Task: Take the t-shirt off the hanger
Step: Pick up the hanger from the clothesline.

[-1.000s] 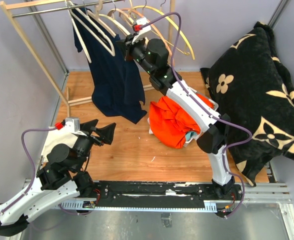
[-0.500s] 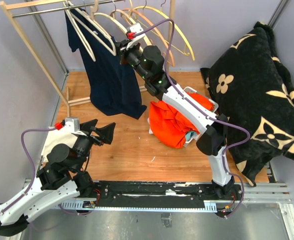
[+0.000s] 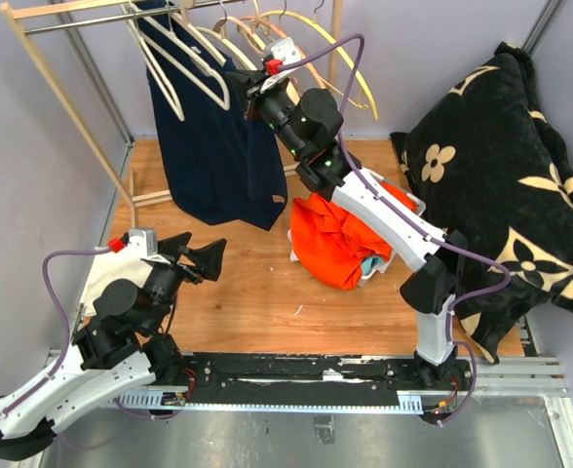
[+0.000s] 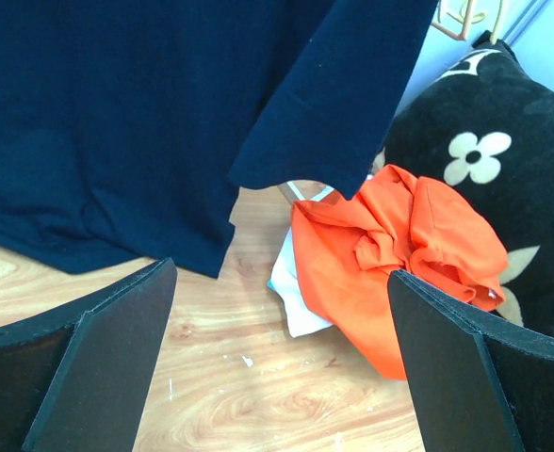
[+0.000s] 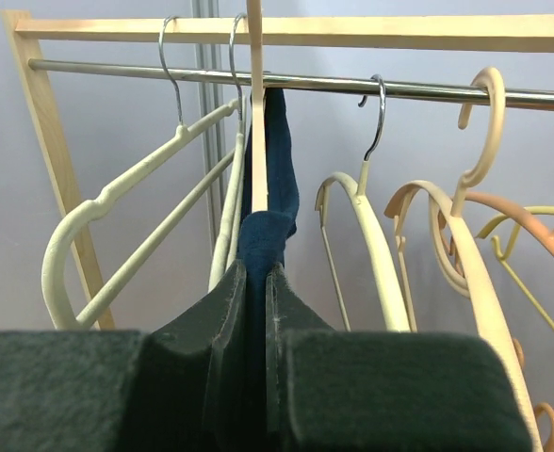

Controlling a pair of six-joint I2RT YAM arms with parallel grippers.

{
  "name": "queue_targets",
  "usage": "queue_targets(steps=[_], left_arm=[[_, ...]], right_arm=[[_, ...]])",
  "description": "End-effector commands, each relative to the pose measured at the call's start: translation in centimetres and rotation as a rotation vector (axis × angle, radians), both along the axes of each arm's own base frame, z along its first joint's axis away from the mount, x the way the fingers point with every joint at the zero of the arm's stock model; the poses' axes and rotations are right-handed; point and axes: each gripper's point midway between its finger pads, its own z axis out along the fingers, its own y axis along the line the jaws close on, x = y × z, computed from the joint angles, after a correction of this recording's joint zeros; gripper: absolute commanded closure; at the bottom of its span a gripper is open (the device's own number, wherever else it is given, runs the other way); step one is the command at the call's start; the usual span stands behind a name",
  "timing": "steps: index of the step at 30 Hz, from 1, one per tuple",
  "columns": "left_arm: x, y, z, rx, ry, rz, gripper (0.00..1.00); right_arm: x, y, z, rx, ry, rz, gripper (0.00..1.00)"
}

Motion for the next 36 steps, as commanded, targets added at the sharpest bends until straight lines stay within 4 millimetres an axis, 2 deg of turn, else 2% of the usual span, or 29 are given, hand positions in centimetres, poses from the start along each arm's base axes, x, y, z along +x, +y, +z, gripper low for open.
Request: queue_targets(steps=[1,7,17,24,31,36], left_arm=[[0.0,-0.1,1.4,-0.041,-0.022,0.001,0.00],[0.1,-0.5,1.9,-0.040,-0.031,-0.009,0.00],[0.5,-1.3,2.7,-0.034,-0.045,-0.020,0.00],[1.1,-2.3,4.6,-0.042,-0.081,-0.032,0.00],[2.2,-4.3,6.9,-0.038,-0.119,-0.050,0.00],[3.4,-6.1,8.4,-0.029,-0.147,-0.050,0.01]], right_arm=[[-4.4,-4.1,9.6,0.205,-0.212,-0.012,0.99],[-4.5,-4.9,8.4,0.180,-0.191,-0.036,1.00],[-5.7,-6.9,4.6,0.126,-0.136,-0.062,0.99],[-7.0,-8.5,1.6,0.089,-0.087,-0.066,0.99],[-9.2,-11.3,-0.9,0.038,-0.063,-0.079,0.99],[-11.7,-14.5,-2.0,0.017,-0.067,-0.108,0.99]])
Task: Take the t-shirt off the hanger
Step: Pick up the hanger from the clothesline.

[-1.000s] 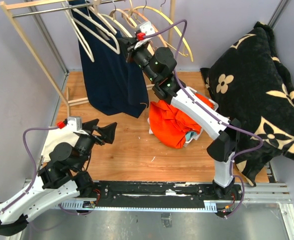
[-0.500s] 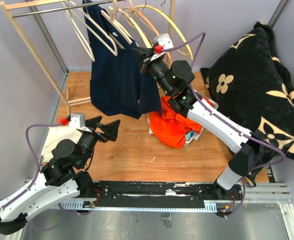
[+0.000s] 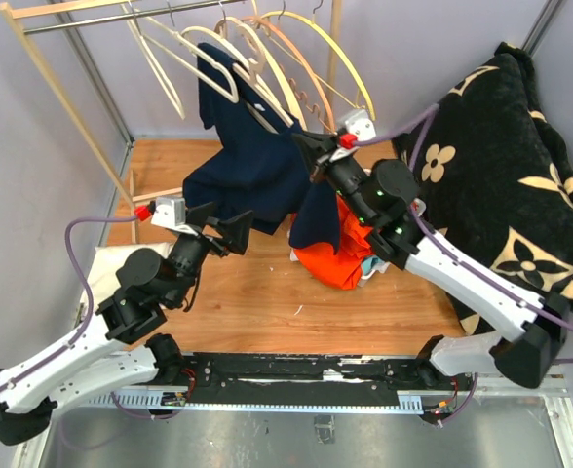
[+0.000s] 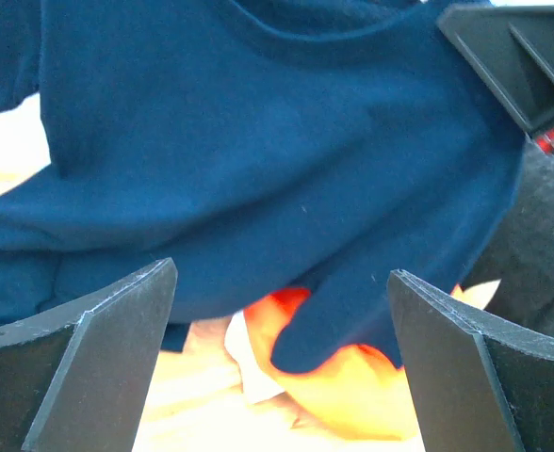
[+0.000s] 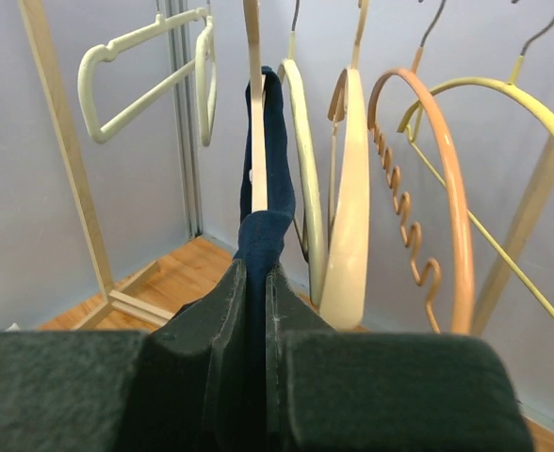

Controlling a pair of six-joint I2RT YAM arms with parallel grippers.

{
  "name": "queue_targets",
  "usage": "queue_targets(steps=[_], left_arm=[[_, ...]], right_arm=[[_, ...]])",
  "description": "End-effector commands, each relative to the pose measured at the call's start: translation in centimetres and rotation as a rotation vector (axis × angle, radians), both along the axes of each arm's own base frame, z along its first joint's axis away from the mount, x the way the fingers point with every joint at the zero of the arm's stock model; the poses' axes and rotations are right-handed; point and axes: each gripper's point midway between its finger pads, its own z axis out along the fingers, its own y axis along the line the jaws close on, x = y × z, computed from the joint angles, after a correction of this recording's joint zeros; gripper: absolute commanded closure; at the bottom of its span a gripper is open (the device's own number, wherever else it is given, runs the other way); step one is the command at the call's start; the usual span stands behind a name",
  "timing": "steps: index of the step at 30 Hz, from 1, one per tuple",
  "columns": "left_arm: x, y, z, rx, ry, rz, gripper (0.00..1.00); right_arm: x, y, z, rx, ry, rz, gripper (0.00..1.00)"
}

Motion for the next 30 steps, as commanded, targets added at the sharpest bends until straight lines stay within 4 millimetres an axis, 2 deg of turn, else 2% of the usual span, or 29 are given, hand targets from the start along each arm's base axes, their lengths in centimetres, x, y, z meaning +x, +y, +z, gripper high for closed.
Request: queue_targets(steps=[1,7,15,21,26,30], left_arm=[[0.8,-1.3,3.7,-0.044,-0.081,-0.004,0.01],[2.4,-4.1,5.2,-0.045,-0.110,-0.024,0.02],[4.4,-7.4,7.5,-0.032,-0.168,-0.041,0.06],[6.0,-10.0,9.8,-0.015,-0.219,-0.048,0.11],[7.9,-11.7,9.6,0.011,-0.224,-0.047,0.19],[9.2,-13.1,9.0,0.032,-0.214,-0.053,0.20]], right_arm=[[-3.6,-4.1,4.0,0.088,-0.113,-0.033,0.99],[-6.6,-7.8,2.6,0.060,-0.117,-0.052,0.99],[-10.2,-11.5,-0.4,-0.014,-0.110,-0.042,0.99],[-12.8,-13.9,-2.1,0.012,-0.126,-0.023,0.99],[-14.2,-15.4,-2.8,0.011,-0.132,-0.022,0.99],[-14.7,-16.2,-2.9,0.012,-0.129,-0.028,0.99]])
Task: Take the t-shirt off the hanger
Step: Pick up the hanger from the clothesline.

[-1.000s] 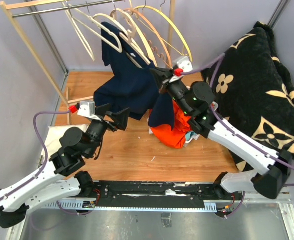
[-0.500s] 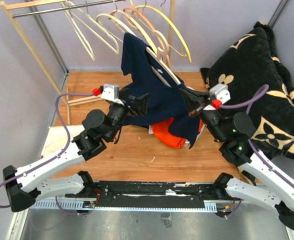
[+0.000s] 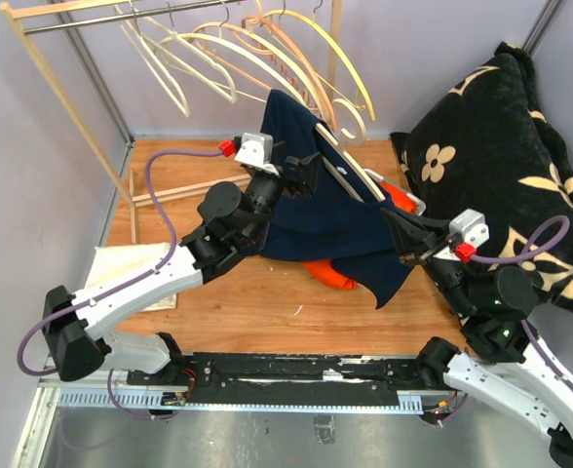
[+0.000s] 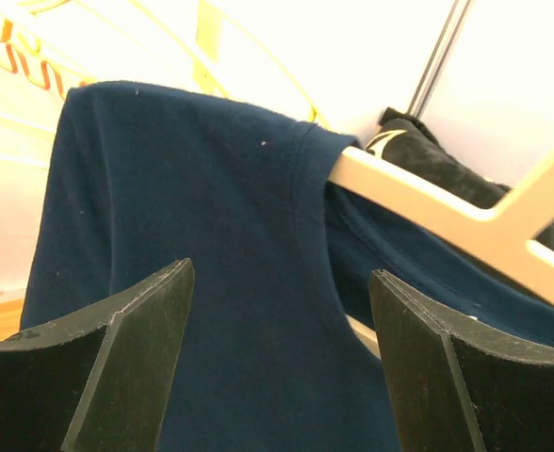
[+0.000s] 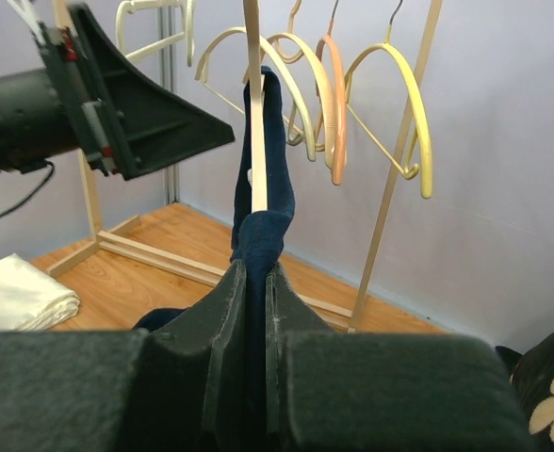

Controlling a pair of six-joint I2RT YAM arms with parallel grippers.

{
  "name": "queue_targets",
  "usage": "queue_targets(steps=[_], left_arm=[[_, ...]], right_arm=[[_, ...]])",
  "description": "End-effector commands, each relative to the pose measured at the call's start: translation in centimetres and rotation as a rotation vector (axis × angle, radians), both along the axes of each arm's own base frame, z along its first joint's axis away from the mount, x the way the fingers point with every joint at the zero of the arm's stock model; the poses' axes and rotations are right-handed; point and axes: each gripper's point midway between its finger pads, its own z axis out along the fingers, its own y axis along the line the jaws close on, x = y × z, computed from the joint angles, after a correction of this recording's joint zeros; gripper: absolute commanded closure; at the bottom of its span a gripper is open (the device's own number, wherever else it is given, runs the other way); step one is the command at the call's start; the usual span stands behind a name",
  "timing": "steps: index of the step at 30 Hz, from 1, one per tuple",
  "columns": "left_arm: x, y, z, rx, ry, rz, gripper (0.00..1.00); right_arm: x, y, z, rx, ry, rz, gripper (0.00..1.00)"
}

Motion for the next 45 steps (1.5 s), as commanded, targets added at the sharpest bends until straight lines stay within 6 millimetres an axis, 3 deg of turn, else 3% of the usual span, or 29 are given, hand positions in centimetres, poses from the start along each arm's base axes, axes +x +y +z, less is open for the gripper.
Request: queue_targets(steps=[1,7,10,12,19,20,26,36,45], left_arm=[[1.1,-0.8,1.3,-0.014,-0.041,-0.001,0.20],[2.5,-1.9,1.1,0.002,-0.039,0.004,0.22],[3.0,-2.4,1.2,0.003,-0.045,0.005,0.31],[3.2,-2.6,1.3,0.006,-0.047,0.005,0.42],[2.6,-2.7,1.6,0.011,-0.064,-0.027,0.97],[2.4,-2.9,1.6,0.017,-0.070,-0.041,0.99],[1.2,-4.2,1.9,0.069,-0.091,-0.139,0.99],[-2.6,-5.8,3.0,0.108,-0.154,-0.355,0.99],[-4.5,-5.3,3.1,0.099,-0.156,-0.416,1.00]], right_arm=[[-1.7,-0.9,1.9,0.038,-0.064,0.025,0.99],[-2.1,-1.6,1.5,0.038,-0.055,0.018,0.99],[-2.2,-2.0,1.2,0.038,-0.049,0.009,0.99],[-2.3,-2.2,1.1,0.040,-0.045,0.005,0.99],[-2.1,-2.8,0.7,0.043,-0.027,-0.023,0.99],[-2.0,-2.9,0.7,0.047,-0.022,-0.028,0.99],[-1.6,-3.3,0.0,0.048,-0.005,-0.059,0.99],[-1.5,-2.8,-0.5,0.036,0.001,-0.048,0.99],[-1.0,-2.4,-0.7,0.029,-0.004,-0.053,0.99]])
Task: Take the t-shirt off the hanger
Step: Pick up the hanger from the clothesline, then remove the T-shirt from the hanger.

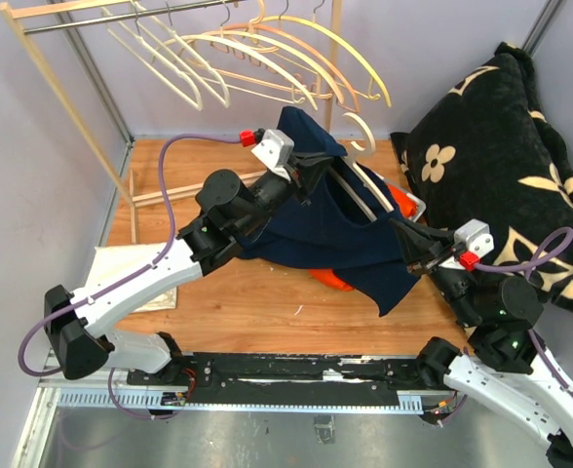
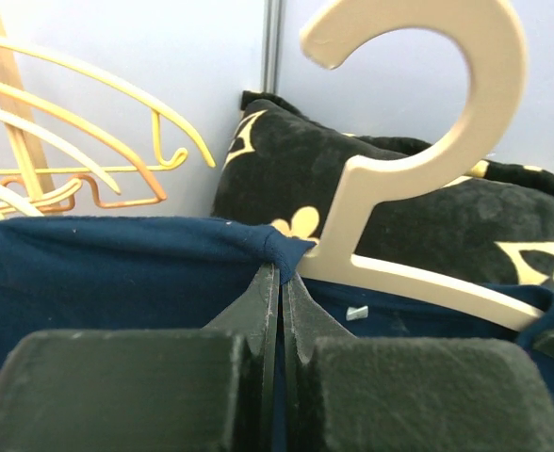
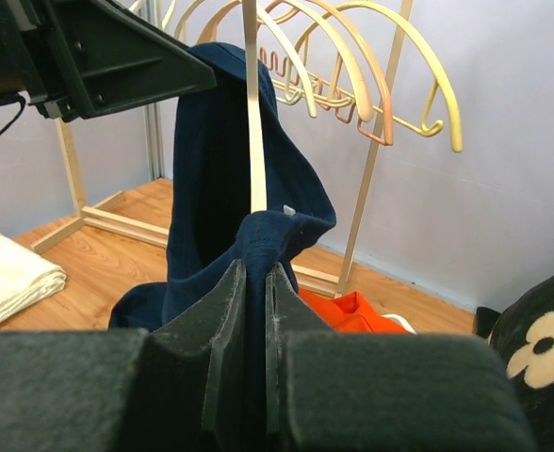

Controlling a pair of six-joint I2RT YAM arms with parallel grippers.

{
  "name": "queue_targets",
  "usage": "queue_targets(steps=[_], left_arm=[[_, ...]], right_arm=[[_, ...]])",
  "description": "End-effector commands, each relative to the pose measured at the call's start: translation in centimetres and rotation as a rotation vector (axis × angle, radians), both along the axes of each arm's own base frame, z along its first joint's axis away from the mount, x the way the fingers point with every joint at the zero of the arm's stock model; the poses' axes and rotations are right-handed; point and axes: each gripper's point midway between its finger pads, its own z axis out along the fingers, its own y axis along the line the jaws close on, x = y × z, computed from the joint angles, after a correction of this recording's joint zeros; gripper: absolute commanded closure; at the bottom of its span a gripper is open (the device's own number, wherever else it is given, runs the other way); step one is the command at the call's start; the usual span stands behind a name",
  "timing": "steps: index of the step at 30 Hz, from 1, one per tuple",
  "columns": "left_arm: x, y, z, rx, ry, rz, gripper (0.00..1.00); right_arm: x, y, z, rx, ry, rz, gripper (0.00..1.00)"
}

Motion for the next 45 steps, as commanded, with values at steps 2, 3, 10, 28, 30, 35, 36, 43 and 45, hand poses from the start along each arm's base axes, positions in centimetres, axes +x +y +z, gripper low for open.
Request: queue_targets(steps=[2,3,10,28,30,35,36,43,45], left_arm=[[-2.1,0.2,1.9,-0.039,-0.034,-0.090,1.00],[-2.2,0.1,1.8,-0.038,-0.032,-0.099,1.00],[-2.8,0.4,1.1,-0.034,-0.010,-0.114,1.00],[-4.8,-2.6,-1.5,0.002,0.067,-0.264,0.99],[-4.7,-2.8,-1.7,0.011,0.079,-0.261,0.92],[-4.1,-1.7,-2.0,0.004,0.092,-0.198,0.47],[-4.0,-1.4,-1.9,-0.001,0.091,-0.183,0.41],[-3.6,0.8,-0.4,-0.037,0.046,-0.096,0.24],[-3.6,1.2,0.2,-0.050,0.024,-0.081,0.23]], right_arm=[[-0.1,-0.1,1.4,0.041,-0.042,-0.004,0.99],[-0.1,-0.1,1.3,0.038,-0.039,-0.005,0.99],[-0.1,-0.1,1.2,0.034,-0.051,-0.008,0.99],[-0.5,-0.3,1.4,0.053,-0.084,-0.003,0.99],[-0.6,-0.3,1.4,0.053,-0.086,0.003,0.99],[-0.8,-0.5,1.4,0.058,-0.090,0.005,0.99],[-0.9,-0.6,1.4,0.061,-0.092,0.004,0.99],[-0.9,-0.8,1.0,0.057,-0.086,-0.001,0.99],[-0.9,-0.8,0.9,0.055,-0.082,0.000,0.99]])
